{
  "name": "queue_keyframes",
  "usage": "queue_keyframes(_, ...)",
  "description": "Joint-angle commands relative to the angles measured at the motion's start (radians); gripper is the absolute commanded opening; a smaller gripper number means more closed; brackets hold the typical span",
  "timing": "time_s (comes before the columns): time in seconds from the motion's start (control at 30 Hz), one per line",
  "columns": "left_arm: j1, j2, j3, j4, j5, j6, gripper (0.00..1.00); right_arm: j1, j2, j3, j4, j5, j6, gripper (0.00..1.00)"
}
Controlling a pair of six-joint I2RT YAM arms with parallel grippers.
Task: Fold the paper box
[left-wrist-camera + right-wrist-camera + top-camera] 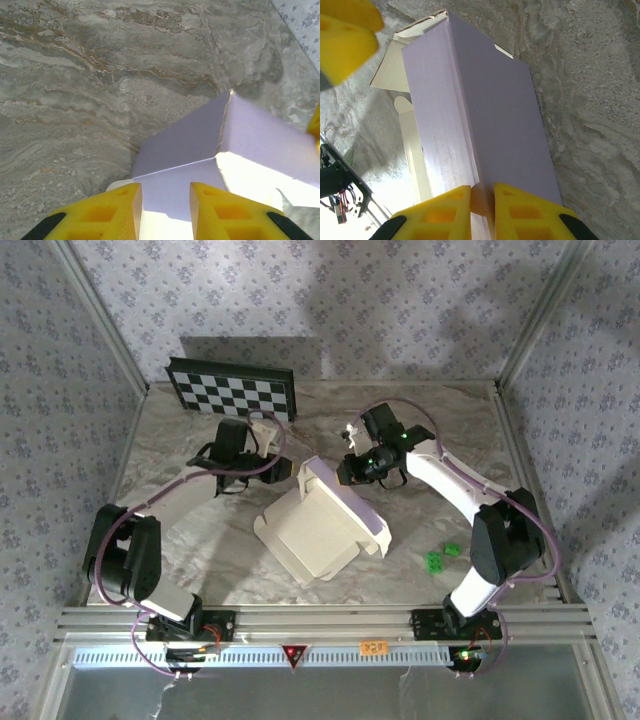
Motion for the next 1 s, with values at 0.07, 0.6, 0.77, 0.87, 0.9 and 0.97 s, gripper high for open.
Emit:
queue_keyframes(0.07,-0.002,0.015,-0.135,0.328,0.051,0.124,0.36,0.000,0.026,-0.007,-0.030,0.010,-0.015,0.16)
queue_keyframes(0.6,-0.017,0.205,-0.259,0.816,0.216,0.106,0.43,-0.022,0.052,-0.002,-0.008,-0.133,-0.058,0.18)
queue_keyframes(0.77,-0.027,0.243,-0.229,0.814,0.284,0.122,0.43,-0.038,0.073,-0.005,0.001,-0.189,-0.068,0.18)
queue_keyframes(0.87,-0.039,0.263,-0.206,0.803,0.318,0.136,0.42,-0.046,0.084,-0.004,0.005,-0.210,-0.073,0.18)
queue_keyframes(0.9,-0.044,0.270,-0.198,0.793,0.320,0.141,0.41,-0.049,0.086,-0.003,0.005,-0.216,-0.073,0.18)
queue_keyframes(0.97,-0.049,0.281,-0.182,0.769,0.318,0.147,0.39,-0.055,0.087,-0.003,0.006,-0.220,-0.075,0.18)
